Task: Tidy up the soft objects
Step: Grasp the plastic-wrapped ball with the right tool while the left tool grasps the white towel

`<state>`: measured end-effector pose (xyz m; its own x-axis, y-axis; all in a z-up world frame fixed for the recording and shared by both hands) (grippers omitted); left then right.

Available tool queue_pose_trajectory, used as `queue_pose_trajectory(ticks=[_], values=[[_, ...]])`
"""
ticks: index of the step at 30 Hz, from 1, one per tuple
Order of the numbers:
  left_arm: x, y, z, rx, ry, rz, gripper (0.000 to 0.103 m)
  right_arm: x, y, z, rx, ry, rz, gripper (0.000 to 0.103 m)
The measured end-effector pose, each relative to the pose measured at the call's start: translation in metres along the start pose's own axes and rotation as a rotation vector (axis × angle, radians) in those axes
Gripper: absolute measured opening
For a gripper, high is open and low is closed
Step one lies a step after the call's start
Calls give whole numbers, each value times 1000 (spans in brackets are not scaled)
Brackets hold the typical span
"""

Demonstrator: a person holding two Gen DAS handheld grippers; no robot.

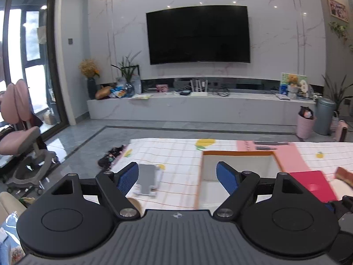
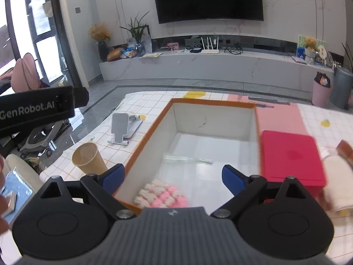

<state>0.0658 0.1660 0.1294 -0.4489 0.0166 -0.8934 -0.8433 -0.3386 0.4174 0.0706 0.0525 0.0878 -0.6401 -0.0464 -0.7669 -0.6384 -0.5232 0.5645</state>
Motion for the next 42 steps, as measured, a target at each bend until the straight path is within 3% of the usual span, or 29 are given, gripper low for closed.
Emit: queue_pose_trajectory(ticks=[5, 12, 16, 20, 24, 29, 36, 39, 42], values=[[-15, 23, -33, 79, -56, -8, 94, 0, 56, -42, 58, -12, -95, 96], [-23, 43, -103, 153, -99, -8, 94, 10, 124, -126, 187, -35, -145, 100], [-13, 50, -158, 168, -179, 2, 94, 29, 133, -193, 274, -39, -45, 100], [3, 44, -208, 258, -212, 68, 94, 60, 132, -274, 370, -164, 53, 100], [26, 33, -259, 299, -297, 121, 94, 85, 127, -320, 471, -198, 86, 100], [52, 21, -309, 369, -336, 174, 94, 99, 105, -355, 389, -277, 131, 100], [81, 6, -362, 503, -327, 240, 94, 112, 85, -374, 385, -294, 187, 99], [88, -2, -380, 517, -323, 256, 94, 118, 70, -388, 402, -300, 248, 87], [94, -9, -396, 510, -360, 272, 94, 122, 67, -397, 404, -334, 257, 85]])
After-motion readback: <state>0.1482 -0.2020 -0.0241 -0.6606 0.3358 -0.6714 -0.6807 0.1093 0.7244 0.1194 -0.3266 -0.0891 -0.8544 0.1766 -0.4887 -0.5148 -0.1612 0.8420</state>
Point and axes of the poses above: each gripper's, at about its wrist camera, not at the fingertips, and y roughly against the way its jaws point, z to its left, x to its underside, the point moved 1 cm from there along -y, roughly the way its jaws point, and after that the axes turned 12 degrees about -x, right-handed, at the moved point
